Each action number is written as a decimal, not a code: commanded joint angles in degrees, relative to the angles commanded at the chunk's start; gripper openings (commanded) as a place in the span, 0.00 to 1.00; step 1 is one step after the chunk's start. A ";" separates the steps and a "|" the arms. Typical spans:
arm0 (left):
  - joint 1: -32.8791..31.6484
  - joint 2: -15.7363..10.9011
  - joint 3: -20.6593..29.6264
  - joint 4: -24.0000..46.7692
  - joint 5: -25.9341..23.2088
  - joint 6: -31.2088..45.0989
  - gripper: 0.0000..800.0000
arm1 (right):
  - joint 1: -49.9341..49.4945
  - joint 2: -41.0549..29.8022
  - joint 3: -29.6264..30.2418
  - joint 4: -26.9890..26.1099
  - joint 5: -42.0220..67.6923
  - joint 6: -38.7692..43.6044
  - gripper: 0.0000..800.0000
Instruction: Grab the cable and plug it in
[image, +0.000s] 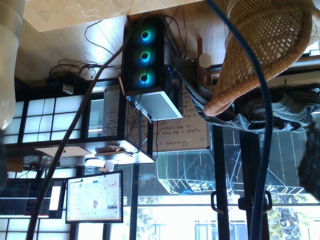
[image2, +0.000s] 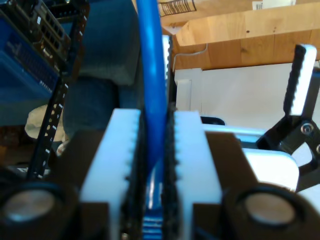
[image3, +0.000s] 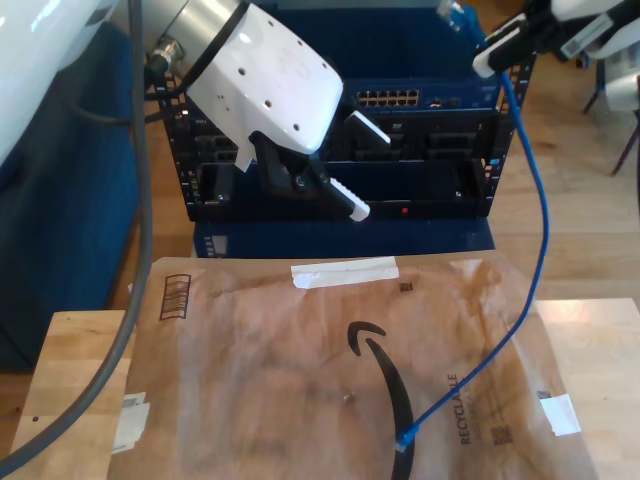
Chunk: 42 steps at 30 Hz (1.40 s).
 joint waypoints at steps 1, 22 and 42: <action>0.00 0.09 -0.97 -0.09 0.00 -0.09 1.00 | 0.00 0.00 0.00 0.00 0.35 0.00 0.00; 1.14 0.53 -7.03 -8.26 2.55 -3.43 1.00 | 0.00 -1.41 3.43 0.62 3.08 -0.62 0.00; 4.75 3.16 -7.03 -15.21 8.18 -5.80 0.99 | 2.90 -0.97 5.19 0.79 3.08 -0.70 0.00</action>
